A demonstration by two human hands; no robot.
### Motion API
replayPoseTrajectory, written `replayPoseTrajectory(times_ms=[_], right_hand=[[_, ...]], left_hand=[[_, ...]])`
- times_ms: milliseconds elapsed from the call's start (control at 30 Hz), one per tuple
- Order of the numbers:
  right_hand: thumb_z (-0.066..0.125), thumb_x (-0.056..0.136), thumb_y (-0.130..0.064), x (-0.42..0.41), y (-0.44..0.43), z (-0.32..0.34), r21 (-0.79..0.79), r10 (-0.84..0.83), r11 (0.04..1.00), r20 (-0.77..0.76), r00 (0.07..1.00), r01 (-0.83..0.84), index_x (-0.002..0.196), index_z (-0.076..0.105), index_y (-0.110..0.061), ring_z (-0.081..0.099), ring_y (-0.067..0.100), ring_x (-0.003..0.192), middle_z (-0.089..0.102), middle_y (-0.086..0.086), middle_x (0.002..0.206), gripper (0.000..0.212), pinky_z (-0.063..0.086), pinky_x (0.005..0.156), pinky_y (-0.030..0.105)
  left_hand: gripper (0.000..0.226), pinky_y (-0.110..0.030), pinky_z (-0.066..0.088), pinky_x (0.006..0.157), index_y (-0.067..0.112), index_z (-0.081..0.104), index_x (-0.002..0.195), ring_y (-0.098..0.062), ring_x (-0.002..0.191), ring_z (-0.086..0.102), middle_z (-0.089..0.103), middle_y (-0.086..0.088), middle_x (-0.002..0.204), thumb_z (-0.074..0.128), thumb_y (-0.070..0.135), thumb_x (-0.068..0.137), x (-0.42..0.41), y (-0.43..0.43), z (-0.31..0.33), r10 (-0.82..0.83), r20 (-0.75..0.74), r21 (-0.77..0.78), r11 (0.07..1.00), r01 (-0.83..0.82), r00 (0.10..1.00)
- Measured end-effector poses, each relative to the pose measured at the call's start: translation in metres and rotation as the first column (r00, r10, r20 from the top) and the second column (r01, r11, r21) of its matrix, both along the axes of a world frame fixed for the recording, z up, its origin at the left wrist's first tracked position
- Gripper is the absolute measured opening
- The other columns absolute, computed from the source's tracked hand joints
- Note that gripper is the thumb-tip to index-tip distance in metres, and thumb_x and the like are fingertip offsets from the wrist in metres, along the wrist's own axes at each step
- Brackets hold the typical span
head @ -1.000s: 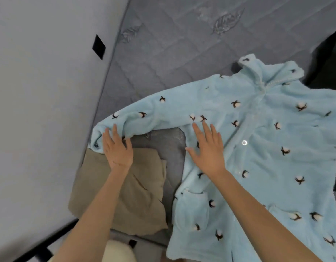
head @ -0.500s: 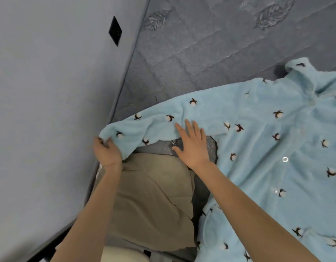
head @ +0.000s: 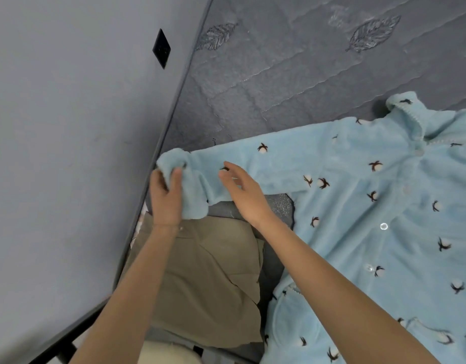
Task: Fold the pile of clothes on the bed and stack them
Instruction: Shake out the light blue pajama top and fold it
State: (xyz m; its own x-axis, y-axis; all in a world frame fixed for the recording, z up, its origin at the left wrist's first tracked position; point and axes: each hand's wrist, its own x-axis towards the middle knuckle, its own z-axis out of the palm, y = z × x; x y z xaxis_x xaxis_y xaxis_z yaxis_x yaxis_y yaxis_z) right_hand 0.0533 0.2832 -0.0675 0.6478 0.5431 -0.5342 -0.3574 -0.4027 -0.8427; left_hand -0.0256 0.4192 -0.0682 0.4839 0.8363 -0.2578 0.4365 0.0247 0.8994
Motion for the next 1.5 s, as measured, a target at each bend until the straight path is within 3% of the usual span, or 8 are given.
replayPoseTrajectory(times_ms=[167, 433, 667, 833, 1000, 1167, 1300, 1500], right_hand=[[0.044, 0.094, -0.056, 0.028, -0.027, 0.008, 0.111, -0.278, 0.95, -0.135, 0.951, 0.293, 0.128, 0.056, -0.013, 0.059, 0.009, 0.113, 0.062, -0.002, 0.123, 0.056, 0.046, 0.092, 0.022], [0.064, 0.091, -0.032, 0.084, -0.143, 0.001, 0.041, -0.484, 0.87, -0.109, 0.868, 0.491, 0.096, 0.061, -0.011, 0.066, 0.002, 0.077, 0.066, -0.002, 0.085, 0.022, 0.05, 0.07, 0.016], [0.054, 0.097, -0.024, 0.119, -0.232, -0.012, -0.046, -0.727, 0.682, 0.067, 0.683, 0.73, 0.094, 0.064, -0.008, 0.063, 0.016, 0.086, 0.067, 0.007, 0.091, 0.019, 0.051, 0.082, 0.033], [0.052, 0.098, -0.023, 0.169, -0.324, -0.003, -0.023, -0.741, 0.651, 0.197, 0.642, 0.759, 0.101, 0.06, -0.015, 0.059, 0.003, 0.086, 0.063, -0.007, 0.094, 0.012, 0.047, 0.079, 0.015], [0.053, 0.097, -0.027, 0.184, -0.401, -0.021, -0.102, -0.794, 0.56, 0.216, 0.568, 0.822, 0.109, 0.062, -0.015, 0.062, 0.015, 0.102, 0.066, -0.003, 0.104, 0.019, 0.049, 0.086, 0.026], [0.063, 0.09, -0.018, 0.176, -0.432, -0.046, -0.329, -0.575, 0.663, 0.35, 0.739, 0.672, 0.135, 0.044, -0.009, 0.049, 0.017, 0.108, 0.052, 0.001, 0.119, 0.05, 0.035, 0.086, 0.019], [0.066, 0.08, -0.008, 0.153, -0.434, -0.056, -0.4, -0.182, 0.652, 0.742, 0.645, 0.644, 0.147, 0.031, -0.011, 0.037, 0.034, 0.128, 0.039, 0.018, 0.141, 0.076, 0.031, 0.105, 0.039], [0.04, 0.09, -0.037, 0.132, -0.441, -0.087, -0.668, 0.264, 0.663, 0.631, 0.73, 0.337, 0.139, 0.048, -0.014, 0.014, 0.036, 0.144, 0.024, 0.012, 0.157, 0.055, 0.008, 0.115, 0.053]], left_hand=[[0.022, -0.054, 0.05, 0.083, 0.011, 0.052, 0.093, -0.022, 0.087, 0.057, 0.056, -0.014, 0.09, 0.04, 0.027, 0.102, 0.06, -0.079, 0.014, -0.39, 0.14, -0.322, 0.852, 0.414, 0.91], [0.041, -0.017, 0.052, 0.078, 0.04, 0.052, 0.111, 0.006, 0.095, 0.063, 0.062, 0.018, 0.108, 0.033, 0.004, 0.102, 0.112, -0.184, 0.013, -0.633, 0.187, -0.463, 0.618, 0.636, 0.751], [0.028, -0.03, 0.052, 0.086, 0.015, 0.058, 0.12, -0.012, 0.098, 0.063, 0.065, 0.001, 0.11, 0.041, 0.006, 0.099, 0.14, -0.254, -0.014, -0.634, 0.1, -0.066, 0.765, 0.641, 0.767], [0.037, -0.049, 0.035, 0.107, 0.017, 0.058, 0.128, -0.026, 0.124, 0.04, 0.051, -0.01, 0.134, 0.042, 0.023, 0.095, 0.157, -0.293, -0.058, -0.711, -0.337, 0.494, 0.425, 0.759, 0.617], [0.048, -0.063, 0.015, 0.111, 0.027, 0.045, 0.14, -0.029, 0.14, 0.022, 0.038, -0.009, 0.149, 0.035, 0.042, 0.095, 0.162, -0.341, -0.073, -0.692, -0.553, 0.405, 0.263, 0.876, 0.464], [0.068, -0.061, -0.005, 0.111, 0.044, -0.002, 0.148, -0.027, 0.147, -0.007, -0.003, -0.001, 0.161, 0.011, 0.066, 0.085, 0.171, -0.363, -0.083, -0.624, -0.747, 0.113, 0.222, 0.968, 0.23], [0.078, -0.061, -0.006, 0.112, 0.049, -0.033, 0.133, -0.024, 0.144, -0.023, -0.027, 0.003, 0.156, 0.001, 0.079, 0.07, 0.171, -0.358, -0.094, -0.606, -0.788, 0.007, 0.168, 0.986, 0.108], [0.099, -0.061, -0.005, 0.112, 0.04, -0.033, 0.14, -0.028, 0.144, -0.022, -0.027, -0.002, 0.156, 0.009, 0.088, 0.065, 0.171, -0.368, -0.097, -0.554, -0.824, 0.041, 0.145, 0.989, 0.115]])
